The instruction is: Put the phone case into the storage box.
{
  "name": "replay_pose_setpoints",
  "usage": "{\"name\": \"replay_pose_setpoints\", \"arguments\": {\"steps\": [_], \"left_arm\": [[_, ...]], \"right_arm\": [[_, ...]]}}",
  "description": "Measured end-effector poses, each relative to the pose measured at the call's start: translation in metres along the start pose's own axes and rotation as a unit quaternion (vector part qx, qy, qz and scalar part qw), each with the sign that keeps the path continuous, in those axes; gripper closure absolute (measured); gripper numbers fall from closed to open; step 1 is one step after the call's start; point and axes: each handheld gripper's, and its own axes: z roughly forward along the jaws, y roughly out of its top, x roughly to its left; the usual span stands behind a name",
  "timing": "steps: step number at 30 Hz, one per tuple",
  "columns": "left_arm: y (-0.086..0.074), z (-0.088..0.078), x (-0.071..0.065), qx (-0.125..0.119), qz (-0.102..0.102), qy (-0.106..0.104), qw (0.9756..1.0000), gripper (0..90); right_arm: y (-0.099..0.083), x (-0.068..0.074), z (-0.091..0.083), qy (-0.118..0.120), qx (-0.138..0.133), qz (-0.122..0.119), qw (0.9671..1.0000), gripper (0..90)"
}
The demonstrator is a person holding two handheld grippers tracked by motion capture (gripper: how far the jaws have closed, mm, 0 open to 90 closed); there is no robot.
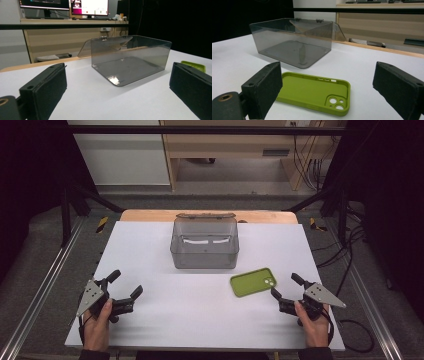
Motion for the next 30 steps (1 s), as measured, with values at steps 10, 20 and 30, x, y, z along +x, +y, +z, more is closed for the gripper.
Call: {"name": "replay_pose_setpoints", "arguments": {"steps": [10,20,30], "left_arm": [[0.0,-0.001,0.0,0.009,-0.01,0.018,0.9997,1.2],[-0.001,-0.005,-0.004,0.012,-0.01,0.016,0.9998,1.1],[-0.001,-0.007,-0.004,0.013,-0.016,0.017,0.9996,1.1]], "right_arm": [[-0.003,0.003,0.002,-0.04,0.034,-0.002,0.9986,6.5],[0.0,0.019,0.016,-0.058,0.095,0.004,0.9938,4.8],[0.024,0.038,0.053,-0.05,0.174,-0.016,0.9833,8.7]]}}
